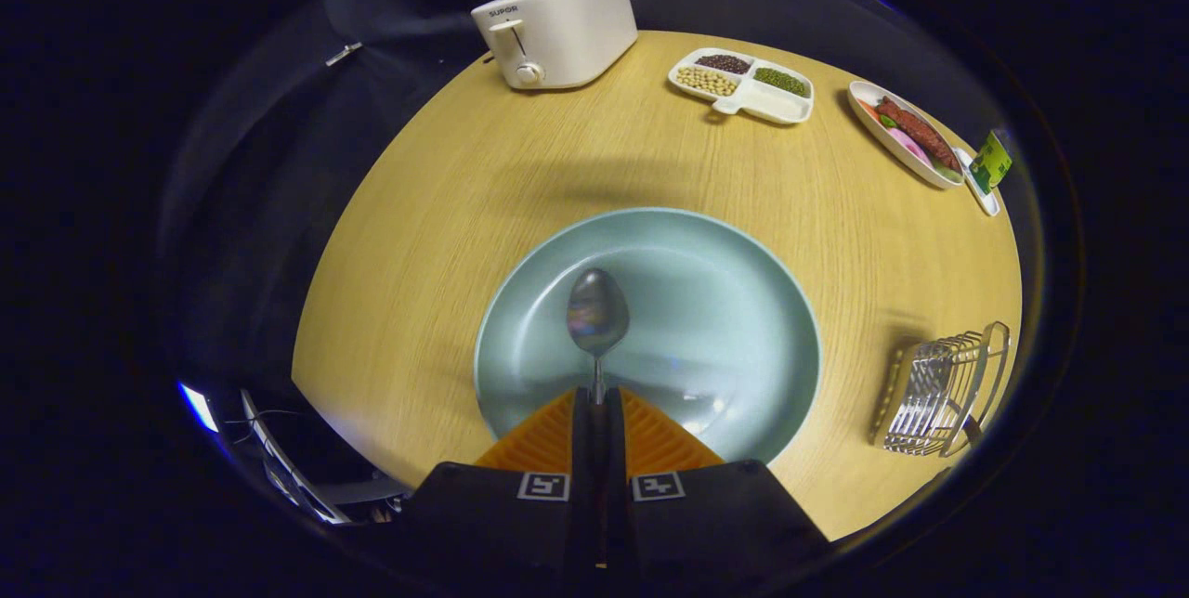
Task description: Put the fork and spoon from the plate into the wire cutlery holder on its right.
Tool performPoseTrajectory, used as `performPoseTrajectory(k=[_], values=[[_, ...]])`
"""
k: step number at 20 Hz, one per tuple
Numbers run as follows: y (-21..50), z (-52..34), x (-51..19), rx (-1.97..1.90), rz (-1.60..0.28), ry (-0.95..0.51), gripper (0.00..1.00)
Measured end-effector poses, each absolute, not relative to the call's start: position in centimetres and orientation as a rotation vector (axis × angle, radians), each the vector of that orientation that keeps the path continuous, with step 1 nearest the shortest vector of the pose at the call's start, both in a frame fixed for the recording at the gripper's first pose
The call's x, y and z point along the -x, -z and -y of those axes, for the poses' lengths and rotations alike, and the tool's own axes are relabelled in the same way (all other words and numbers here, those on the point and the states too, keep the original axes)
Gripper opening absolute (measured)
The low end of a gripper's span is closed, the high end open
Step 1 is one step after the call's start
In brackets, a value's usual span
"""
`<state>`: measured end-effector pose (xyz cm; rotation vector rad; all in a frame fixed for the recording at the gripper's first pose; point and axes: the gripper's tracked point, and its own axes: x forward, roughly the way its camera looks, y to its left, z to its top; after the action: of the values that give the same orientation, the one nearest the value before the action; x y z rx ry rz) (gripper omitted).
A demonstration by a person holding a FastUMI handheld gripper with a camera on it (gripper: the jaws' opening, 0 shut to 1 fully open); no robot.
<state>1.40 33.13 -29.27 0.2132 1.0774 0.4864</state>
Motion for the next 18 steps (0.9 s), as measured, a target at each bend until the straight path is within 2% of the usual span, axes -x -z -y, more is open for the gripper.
performPoseTrajectory(k=[8, 12, 18], values=[[26.9, -28.2, -2.2, -0.293, -1.046, -0.427, 0.08], [23.8, -26.0, -1.6, -0.31, -1.02, -0.455, 0.08], [20.2, -14.8, 0.0, -0.167, -1.062, -0.463, 0.08]])
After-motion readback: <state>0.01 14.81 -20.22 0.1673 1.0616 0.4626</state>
